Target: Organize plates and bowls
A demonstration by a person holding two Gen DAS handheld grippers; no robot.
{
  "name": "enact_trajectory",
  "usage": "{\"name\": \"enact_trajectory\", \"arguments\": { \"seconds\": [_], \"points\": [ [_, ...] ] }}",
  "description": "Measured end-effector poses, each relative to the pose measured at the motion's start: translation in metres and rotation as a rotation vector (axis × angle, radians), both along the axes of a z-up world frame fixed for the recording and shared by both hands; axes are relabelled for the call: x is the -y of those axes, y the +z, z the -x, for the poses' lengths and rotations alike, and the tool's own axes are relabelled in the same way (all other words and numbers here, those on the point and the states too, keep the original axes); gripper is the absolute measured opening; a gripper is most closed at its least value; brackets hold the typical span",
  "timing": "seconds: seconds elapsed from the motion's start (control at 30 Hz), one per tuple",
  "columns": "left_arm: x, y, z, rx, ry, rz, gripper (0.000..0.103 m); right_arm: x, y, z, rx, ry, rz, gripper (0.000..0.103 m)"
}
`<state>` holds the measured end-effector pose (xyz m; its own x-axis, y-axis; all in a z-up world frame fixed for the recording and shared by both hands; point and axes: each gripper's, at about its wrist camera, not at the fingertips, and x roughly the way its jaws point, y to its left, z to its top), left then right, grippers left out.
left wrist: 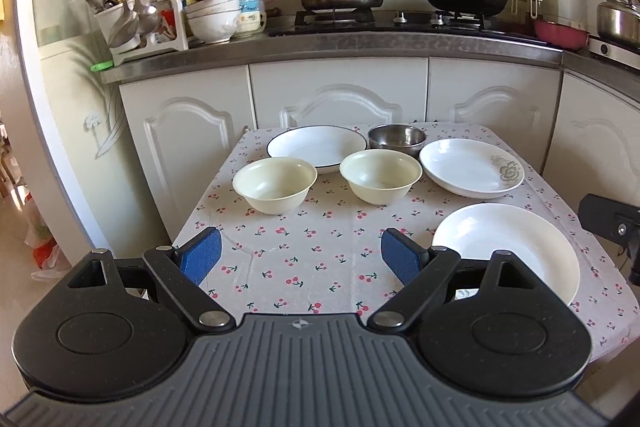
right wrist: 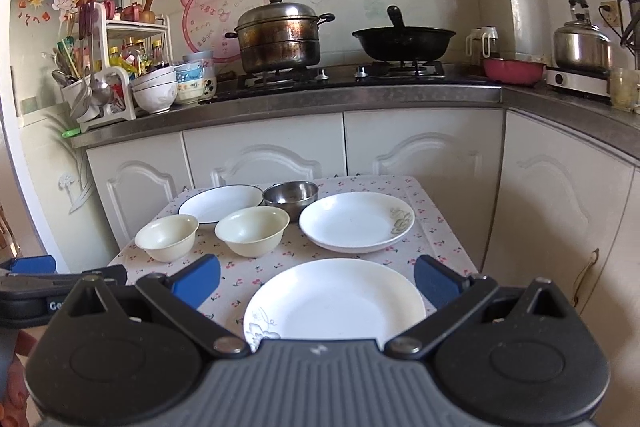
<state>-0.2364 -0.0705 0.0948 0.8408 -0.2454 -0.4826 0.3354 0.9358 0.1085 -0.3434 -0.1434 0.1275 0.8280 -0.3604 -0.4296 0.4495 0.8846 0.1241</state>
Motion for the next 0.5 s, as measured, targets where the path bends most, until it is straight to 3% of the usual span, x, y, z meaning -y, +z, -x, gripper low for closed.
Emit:
{"name": "enact_trajectory", "arguments": {
  "seconds": [0.5],
  "points": [
    [0.004, 0.002, 0.009, 0.007, -0.022, -0.007, 0.103, -0.006, 0.011, 0.013, 0.034, -0.003, 0.009, 0.102]
  ]
}}
